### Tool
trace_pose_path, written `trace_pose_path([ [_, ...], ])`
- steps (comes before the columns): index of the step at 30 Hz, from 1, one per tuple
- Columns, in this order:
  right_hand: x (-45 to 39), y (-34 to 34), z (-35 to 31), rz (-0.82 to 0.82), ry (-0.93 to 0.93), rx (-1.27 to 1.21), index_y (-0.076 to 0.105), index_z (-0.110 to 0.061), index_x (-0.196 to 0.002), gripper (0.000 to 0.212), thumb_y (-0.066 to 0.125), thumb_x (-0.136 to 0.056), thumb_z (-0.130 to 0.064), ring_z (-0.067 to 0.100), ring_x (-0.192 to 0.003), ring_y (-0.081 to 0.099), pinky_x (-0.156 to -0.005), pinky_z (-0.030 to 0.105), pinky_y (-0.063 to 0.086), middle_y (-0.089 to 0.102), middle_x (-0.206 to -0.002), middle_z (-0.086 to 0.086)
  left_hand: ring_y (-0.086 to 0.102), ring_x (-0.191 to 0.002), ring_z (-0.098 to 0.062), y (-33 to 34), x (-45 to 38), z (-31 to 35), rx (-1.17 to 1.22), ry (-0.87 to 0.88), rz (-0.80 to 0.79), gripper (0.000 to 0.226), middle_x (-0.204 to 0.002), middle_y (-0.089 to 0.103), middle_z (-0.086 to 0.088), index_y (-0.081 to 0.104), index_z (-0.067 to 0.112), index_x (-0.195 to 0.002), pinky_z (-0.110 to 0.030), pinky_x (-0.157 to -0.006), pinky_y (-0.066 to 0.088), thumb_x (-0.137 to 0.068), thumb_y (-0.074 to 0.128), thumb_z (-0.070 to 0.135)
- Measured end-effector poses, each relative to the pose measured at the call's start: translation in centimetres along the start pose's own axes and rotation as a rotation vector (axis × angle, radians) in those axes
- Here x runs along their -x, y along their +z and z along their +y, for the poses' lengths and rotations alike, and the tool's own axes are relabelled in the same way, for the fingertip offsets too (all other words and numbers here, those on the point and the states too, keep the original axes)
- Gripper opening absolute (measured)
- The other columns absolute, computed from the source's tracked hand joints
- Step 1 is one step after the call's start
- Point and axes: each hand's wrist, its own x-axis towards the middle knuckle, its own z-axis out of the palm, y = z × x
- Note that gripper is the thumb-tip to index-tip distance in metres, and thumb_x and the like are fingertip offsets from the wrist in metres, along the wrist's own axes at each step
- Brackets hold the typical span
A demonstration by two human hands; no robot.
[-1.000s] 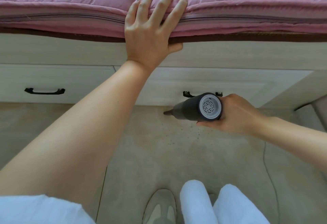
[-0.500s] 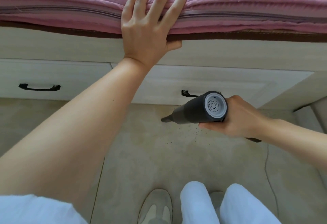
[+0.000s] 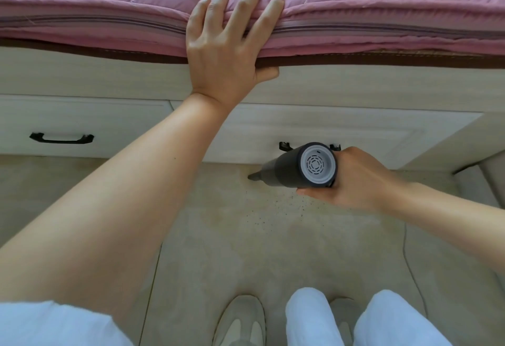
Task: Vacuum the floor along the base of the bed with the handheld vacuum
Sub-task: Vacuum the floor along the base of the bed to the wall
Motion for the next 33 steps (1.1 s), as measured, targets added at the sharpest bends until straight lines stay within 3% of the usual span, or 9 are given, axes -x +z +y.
trace_pose_path([
  [3,-1.0,0.7,0.2,0.033,-0.010,-0.004,0.056,-0.033,-0.111,0.059,0.057,-0.067,-0.072,0.019,-0.081,0.062,-0.067,0.028,0.048,0.067,-0.084,-0.011,0.065,-0.116,-0.031,0.0,0.0,0.0,-0.004,0.004,-0.002,0.093,-0.128,0.067,0.002,0.051,0.031,-0.134,-0.050,-0.096,0.052,-0.061,0.069,0.086],
  [8,-1.0,0.3,-0.1,-0.028,-0.028,-0.048,0.057,-0.033,-0.105,0.051,0.063,-0.067,-0.067,0.015,-0.074,0.062,-0.064,0.026,0.047,0.058,-0.071,-0.020,0.065,-0.117,-0.030,0.0,0.0,0.0,-0.029,0.012,-0.011,0.096,-0.129,0.067,0.003,0.048,0.032,-0.136,-0.049,-0.096,0.053,-0.060,0.066,0.087],
  [12,0.3,-0.9,-0.4,-0.077,-0.052,-0.156,0.053,-0.044,-0.087,0.028,0.070,-0.068,-0.056,-0.007,-0.073,0.057,-0.063,0.009,0.040,0.056,-0.069,-0.037,0.065,-0.117,-0.029,0.1,0.0,-0.1,-0.037,0.020,-0.018,0.097,-0.130,0.066,0.003,0.049,0.032,-0.136,-0.048,-0.096,0.053,-0.058,0.064,0.087],
  [15,1.2,-1.9,-0.8,-0.096,-0.092,-0.175,0.040,-0.052,-0.081,0.039,0.077,-0.070,-0.044,-0.027,-0.073,0.047,-0.064,0.000,0.035,0.044,-0.079,-0.056,0.065,-0.117,-0.029,0.1,0.0,-0.1,-0.026,0.031,-0.009,0.092,-0.130,0.066,0.003,0.050,0.032,-0.137,-0.049,-0.096,0.053,-0.061,0.053,0.084],
  [19,1.5,-2.0,-0.6,-0.095,-0.080,-0.166,0.059,-0.036,-0.090,0.030,0.079,-0.069,-0.041,-0.032,-0.070,0.041,-0.064,-0.003,0.032,0.041,-0.080,-0.059,0.065,-0.116,-0.030,0.2,0.0,0.0,-0.021,0.033,0.011,0.090,-0.130,0.066,0.002,0.052,0.031,-0.136,-0.049,-0.096,0.053,-0.064,0.052,0.084],
  [23,0.7,-1.4,-0.3,-0.076,-0.035,-0.115,0.058,-0.035,-0.090,0.033,0.071,-0.068,-0.056,-0.009,-0.070,0.051,-0.059,0.008,0.036,0.051,-0.063,-0.039,0.065,-0.117,-0.031,0.2,0.1,0.0,-0.018,0.032,0.027,0.089,-0.130,0.066,0.002,0.053,0.030,-0.135,-0.049,-0.096,0.052,-0.064,0.049,0.083],
  [26,-0.2,-0.5,-0.1,-0.034,-0.022,-0.062,0.056,-0.038,-0.096,0.043,0.060,-0.066,-0.069,0.013,-0.073,0.060,-0.064,0.021,0.038,0.060,-0.071,-0.022,0.064,-0.117,-0.031,0.2,0.1,0.0,-0.010,0.023,0.024,0.088,-0.130,0.067,0.001,0.056,0.030,-0.135,-0.050,-0.096,0.052,-0.064,0.048,0.082],
  [30,-1.0,0.1,-0.3,-0.038,-0.035,-0.069,0.056,-0.037,-0.098,0.049,0.054,-0.065,-0.073,0.016,-0.073,0.062,-0.063,0.027,0.046,0.058,-0.069,-0.020,0.064,-0.117,-0.031,0.2,0.1,0.0,-0.016,0.029,0.025,0.088,-0.130,0.066,0.001,0.056,0.030,-0.135,-0.050,-0.096,0.052,-0.064,0.049,0.082],
  [33,-0.8,0.0,-0.4,-0.055,-0.095,-0.053,0.054,-0.037,-0.107,0.057,0.049,-0.066,-0.077,0.017,-0.079,0.064,-0.069,0.033,0.052,0.069,-0.087,-0.014,0.064,-0.118,-0.032,0.3,0.2,0.0,-0.019,0.029,0.017,0.088,-0.130,0.066,0.000,0.057,0.029,-0.135,-0.050,-0.096,0.052,-0.065,0.050,0.081],
])
